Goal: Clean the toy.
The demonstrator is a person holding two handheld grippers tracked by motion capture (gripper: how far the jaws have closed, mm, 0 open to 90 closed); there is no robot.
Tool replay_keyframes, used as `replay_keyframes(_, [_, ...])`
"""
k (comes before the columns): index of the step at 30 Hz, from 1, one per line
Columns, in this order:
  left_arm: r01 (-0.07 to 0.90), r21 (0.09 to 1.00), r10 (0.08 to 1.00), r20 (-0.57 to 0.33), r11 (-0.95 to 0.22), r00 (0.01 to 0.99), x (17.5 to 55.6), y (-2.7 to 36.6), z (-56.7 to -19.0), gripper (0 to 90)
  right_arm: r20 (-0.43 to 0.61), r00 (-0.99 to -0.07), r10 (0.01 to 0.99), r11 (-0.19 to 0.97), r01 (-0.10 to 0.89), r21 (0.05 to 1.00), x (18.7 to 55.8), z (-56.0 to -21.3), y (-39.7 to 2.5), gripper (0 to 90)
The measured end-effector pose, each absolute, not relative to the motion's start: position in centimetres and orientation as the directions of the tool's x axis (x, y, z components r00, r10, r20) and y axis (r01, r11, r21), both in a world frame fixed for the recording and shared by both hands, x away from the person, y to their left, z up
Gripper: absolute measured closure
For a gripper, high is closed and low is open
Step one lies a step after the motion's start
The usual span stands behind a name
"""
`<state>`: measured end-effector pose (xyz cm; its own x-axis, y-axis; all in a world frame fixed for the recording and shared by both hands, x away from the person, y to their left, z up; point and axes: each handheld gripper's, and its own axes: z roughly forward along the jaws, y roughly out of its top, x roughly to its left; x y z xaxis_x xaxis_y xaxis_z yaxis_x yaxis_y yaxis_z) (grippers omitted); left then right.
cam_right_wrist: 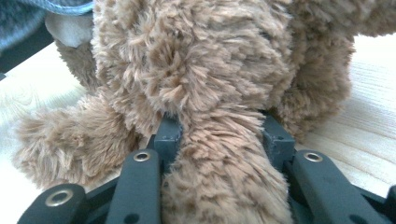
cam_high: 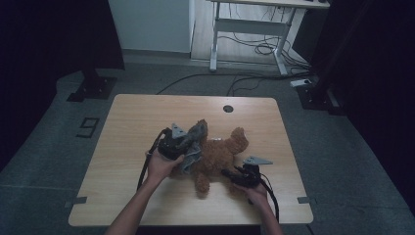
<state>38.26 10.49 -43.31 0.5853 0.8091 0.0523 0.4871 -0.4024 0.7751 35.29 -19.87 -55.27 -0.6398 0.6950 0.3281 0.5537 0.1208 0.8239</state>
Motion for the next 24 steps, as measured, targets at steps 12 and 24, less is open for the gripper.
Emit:
replay_keyframes(12, [0.545, 0.744, 0.843, 0.045, -0.387, 0.537, 38.7, 14.1, -43.9, 75.5, 0.332, -0.639, 0.694, 0.118, 0.555, 0.823, 35.3, -55.3, -19.9, 60.1])
replay_keyframes(24, [0.622, 0.725, 0.873, -0.058, -0.297, 0.484, 39.2, 17.1, -47.0, 75.6, 0.306, -0.642, 0.703, 0.139, 0.546, 0.826, 35.7, -55.2, -19.7, 60.3])
